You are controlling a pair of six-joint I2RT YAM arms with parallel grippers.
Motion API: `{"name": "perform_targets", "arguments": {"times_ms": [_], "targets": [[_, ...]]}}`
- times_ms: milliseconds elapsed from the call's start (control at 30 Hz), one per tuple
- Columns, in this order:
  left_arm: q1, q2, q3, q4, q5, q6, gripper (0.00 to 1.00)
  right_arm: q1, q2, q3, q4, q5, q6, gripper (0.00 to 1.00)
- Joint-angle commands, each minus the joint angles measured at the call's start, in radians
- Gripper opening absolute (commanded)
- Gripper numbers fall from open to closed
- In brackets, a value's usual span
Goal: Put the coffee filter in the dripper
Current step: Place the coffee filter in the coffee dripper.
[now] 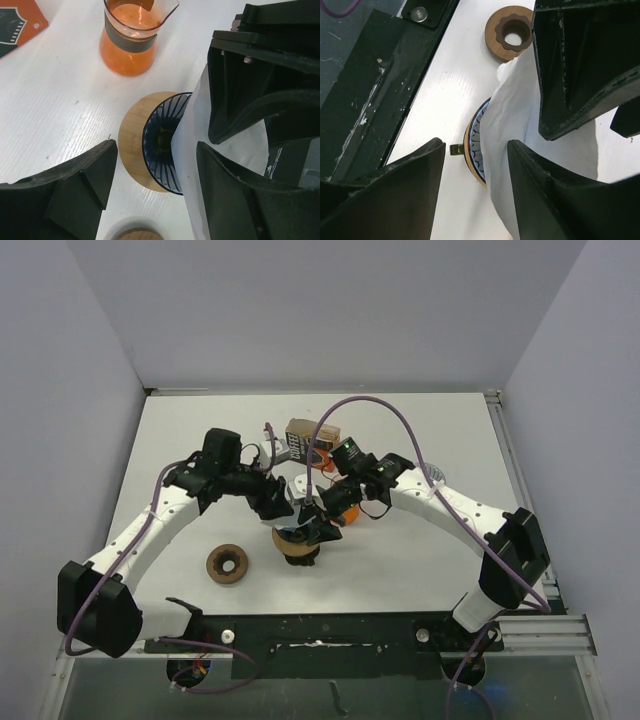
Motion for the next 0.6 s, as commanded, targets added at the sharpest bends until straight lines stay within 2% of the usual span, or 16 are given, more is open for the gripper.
{"name": "perform_targets", "arguments": {"times_ms": [0,567], "targets": [[0.011,0.001,-0.020,0.103,0.004,-0.044,0.63,0.020,-0.050,-0.022,0.063,0.011,-0.002,0.54],[0.013,-0.005,-0.113,0.198,-0.067,-0.052,0.64,0.040,-0.009,-0.032,0.076,0.037,0.002,0.55]]}}
